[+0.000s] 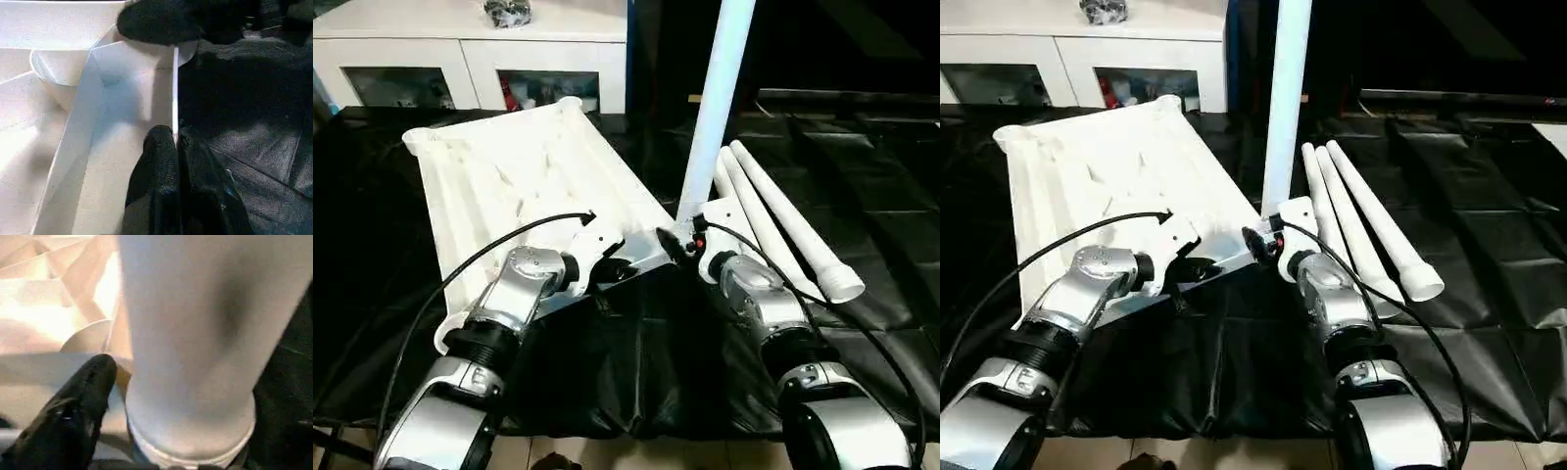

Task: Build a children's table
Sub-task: Rotate leg to tighten

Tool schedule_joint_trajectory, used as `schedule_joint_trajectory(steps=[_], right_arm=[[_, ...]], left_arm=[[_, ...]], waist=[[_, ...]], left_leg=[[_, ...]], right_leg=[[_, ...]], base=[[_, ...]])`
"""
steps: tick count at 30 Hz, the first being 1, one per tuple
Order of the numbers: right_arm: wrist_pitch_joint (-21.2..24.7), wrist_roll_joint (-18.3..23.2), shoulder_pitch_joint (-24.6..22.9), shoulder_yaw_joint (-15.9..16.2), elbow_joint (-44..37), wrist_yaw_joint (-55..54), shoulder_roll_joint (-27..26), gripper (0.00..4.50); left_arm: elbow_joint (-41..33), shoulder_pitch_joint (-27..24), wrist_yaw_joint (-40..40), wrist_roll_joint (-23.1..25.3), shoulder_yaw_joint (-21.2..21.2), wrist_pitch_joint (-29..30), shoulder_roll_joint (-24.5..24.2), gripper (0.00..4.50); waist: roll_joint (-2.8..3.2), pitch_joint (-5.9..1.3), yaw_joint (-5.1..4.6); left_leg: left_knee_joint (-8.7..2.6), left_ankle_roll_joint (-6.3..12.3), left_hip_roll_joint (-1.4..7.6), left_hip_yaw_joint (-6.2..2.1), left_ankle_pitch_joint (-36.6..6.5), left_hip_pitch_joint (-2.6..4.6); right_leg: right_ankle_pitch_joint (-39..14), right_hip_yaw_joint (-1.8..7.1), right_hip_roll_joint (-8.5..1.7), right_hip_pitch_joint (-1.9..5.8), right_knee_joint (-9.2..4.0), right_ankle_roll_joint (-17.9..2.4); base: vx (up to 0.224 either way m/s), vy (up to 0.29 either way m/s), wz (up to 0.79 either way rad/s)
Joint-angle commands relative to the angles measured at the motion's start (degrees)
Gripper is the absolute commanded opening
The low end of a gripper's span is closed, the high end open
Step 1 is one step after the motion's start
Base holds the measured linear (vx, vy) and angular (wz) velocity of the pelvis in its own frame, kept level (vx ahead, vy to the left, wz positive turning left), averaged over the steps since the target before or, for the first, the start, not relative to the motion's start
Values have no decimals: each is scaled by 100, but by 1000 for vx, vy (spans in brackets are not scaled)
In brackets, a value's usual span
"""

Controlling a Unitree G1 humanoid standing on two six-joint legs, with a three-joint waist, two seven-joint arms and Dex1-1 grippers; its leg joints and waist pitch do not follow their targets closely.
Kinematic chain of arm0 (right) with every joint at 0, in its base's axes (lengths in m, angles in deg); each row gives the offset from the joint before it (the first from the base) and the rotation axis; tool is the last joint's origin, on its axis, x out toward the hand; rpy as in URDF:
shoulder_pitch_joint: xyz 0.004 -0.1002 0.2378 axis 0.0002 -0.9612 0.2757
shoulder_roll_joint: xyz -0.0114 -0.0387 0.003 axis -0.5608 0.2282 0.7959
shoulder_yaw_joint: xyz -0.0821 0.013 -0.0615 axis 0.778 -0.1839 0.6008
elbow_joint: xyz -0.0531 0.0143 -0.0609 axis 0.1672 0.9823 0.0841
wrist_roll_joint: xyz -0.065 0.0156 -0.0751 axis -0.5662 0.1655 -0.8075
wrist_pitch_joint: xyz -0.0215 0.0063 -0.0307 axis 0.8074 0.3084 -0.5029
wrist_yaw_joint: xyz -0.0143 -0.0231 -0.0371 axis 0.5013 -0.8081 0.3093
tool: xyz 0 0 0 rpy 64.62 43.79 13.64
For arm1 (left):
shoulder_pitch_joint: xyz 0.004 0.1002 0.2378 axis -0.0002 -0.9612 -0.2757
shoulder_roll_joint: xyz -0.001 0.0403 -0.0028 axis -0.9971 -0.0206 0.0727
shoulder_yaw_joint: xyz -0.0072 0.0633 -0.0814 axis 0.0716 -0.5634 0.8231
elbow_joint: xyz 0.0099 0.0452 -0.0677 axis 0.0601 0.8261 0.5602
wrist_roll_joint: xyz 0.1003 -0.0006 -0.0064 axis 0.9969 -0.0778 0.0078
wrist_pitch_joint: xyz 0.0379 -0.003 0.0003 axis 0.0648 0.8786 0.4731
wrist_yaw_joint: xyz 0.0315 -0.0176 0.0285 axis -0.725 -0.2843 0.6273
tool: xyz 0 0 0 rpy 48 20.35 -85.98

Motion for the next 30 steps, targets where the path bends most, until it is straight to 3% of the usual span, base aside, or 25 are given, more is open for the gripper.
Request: schedule_joint_trajectory(steps=[1, 4, 7, 9, 10, 13, 16, 25, 30], right_arm=[[-21, 56, -88, 504, -245, 1077, -44, 390], [-68, 153, -239, 692, -578, 2040, 282, 390], [-26, 242, -325, 822, -759, 2749, 541, 390], [82, 333, -392, 1003, -951, 3589, 853, 390], [88, 339, -397, 1022, -967, 3695, 889, 365], [205, 364, -417, 1162, -1037, 4253, 1059, 358], [189, 258, -455, 1326, -1101, 4539, 1161, 325], [270, 283, -516, 1413, -1190, 4740, 1096, 277], [306, 301, -589, 1039, -1026, 3508, 624, 272]], left_arm=[[-335, -45, -543, -476, -103, -429, 134, 0], [-402, -92, -1028, -564, -147, -562, -94, 0], [-369, -94, -1318, -561, -194, -628, -282, 0], [-259, -61, -1698, -561, -226, -738, -509, 0], [-246, -56, -1750, -561, -228, -747, -535, 0], [-136, -17, -1967, -519, -249, -860, -692, 0], [2, 54, -2114, -500, -250, -924, -770, 0], [112, 82, -2328, -579, -211, -996, -810, 0], [16, -19, -2085, -691, -98, -781, -604, 0]], waist=[[-54, -370, 4], [-69, -378, 45], [-61, -398, 65], [-81, -395, 100], [-68, -393, 110], [-70, -383, 133], [-100, -380, 154], [-119, -384, 164], [-119, -374, 144]], left_leg=[[-374, 193, 237, -146, -1362, 73], [-350, 330, 252, -123, -1201, 53], [-324, 419, 273, -103, -985, 53], [-318, 464, 268, -103, -1037, 58], [-318, 468, 276, -104, -1031, 53], [-322, 434, 290, -101, -1091, 73], [-330, 366, 304, -103, -1131, 79], [-333, 335, 300, -109, -1096, 56], [-349, 272, 301, -114, -1140, 63]], right_leg=[[-1549, 262, -475, 248, -490, -1047], [-1282, 263, -459, 267, -454, -1071], [-876, 253, -448, 251, -395, -1247], [-931, 232, -450, 271, -401, -1293], [-935, 235, -452, 265, -396, -1288], [-1062, 233, -461, 235, -410, -1300], [-1142, 220, -471, 222, -405, -1326], [-1210, 208, -509, 235, -394, -1264], [-1301, 209, -513, 216, -400, -1252]], base=[[0, 0, 0], [0, 0, 0], [0, 0, 0], [0, 0, 0], [0, 0, 0], [0, 0, 0], [0, 0, 0], [0, 0, 0], [0, 0, 0]])
